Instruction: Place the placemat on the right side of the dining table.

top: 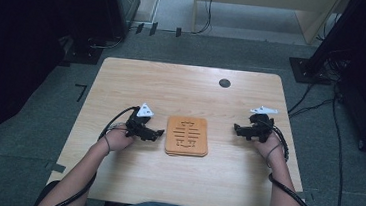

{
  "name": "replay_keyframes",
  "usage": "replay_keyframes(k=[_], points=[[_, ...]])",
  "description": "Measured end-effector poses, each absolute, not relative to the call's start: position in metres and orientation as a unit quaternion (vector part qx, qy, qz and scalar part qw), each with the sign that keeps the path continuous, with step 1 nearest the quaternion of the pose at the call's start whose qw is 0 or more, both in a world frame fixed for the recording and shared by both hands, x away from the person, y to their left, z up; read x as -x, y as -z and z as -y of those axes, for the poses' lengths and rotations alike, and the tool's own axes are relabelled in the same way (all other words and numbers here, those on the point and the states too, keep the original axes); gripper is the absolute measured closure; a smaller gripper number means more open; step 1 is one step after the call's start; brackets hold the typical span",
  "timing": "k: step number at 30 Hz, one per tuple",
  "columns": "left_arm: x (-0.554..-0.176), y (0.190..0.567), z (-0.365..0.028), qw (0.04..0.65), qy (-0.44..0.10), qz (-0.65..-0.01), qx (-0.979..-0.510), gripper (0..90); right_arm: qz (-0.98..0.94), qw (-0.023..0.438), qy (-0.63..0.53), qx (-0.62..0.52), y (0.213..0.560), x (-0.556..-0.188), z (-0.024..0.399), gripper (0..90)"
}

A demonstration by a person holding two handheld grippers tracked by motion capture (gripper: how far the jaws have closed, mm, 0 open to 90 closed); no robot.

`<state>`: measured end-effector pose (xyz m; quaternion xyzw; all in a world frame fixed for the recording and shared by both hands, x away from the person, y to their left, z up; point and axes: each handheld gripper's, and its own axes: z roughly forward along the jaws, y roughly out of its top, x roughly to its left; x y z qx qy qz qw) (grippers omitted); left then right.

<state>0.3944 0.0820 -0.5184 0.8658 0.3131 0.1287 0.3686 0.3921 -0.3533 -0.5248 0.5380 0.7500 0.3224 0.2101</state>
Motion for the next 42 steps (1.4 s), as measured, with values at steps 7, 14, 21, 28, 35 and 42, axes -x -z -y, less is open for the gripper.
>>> replay_keyframes(k=[7,14,21,28,35,42], points=[[-0.3944,0.5184,-0.0820,0.369,-0.129,-0.313,-0.866,9.3,-0.742,0.213,-0.319,-0.550,0.5245,-0.3954,0.3518,0.0],[-0.3944,0.5184,-0.0820,0.369,-0.129,-0.313,-0.866,9.3,-0.734,0.213,-0.302,-0.570,0.5222,-0.3973,0.3472,0.0],[-0.3945,0.5185,-0.0818,0.369,-0.129,-0.314,-0.865,9.3,-0.742,0.205,-0.296,-0.566,0.5206,-0.3964,0.3478,0.0],[-0.3951,0.5187,-0.0811,0.371,-0.130,-0.316,-0.864,9.2,-0.742,0.206,-0.295,-0.566,0.5205,-0.3960,0.3473,0.0],[-0.3961,0.5187,-0.0807,0.370,-0.131,-0.317,-0.863,9.3,-0.744,0.201,-0.289,-0.568,0.5193,-0.3972,0.3465,0.0],[-0.3965,0.5187,-0.0804,0.370,-0.131,-0.318,-0.863,9.2,-0.745,0.196,-0.282,-0.572,0.5178,-0.3980,0.3450,0.0]])
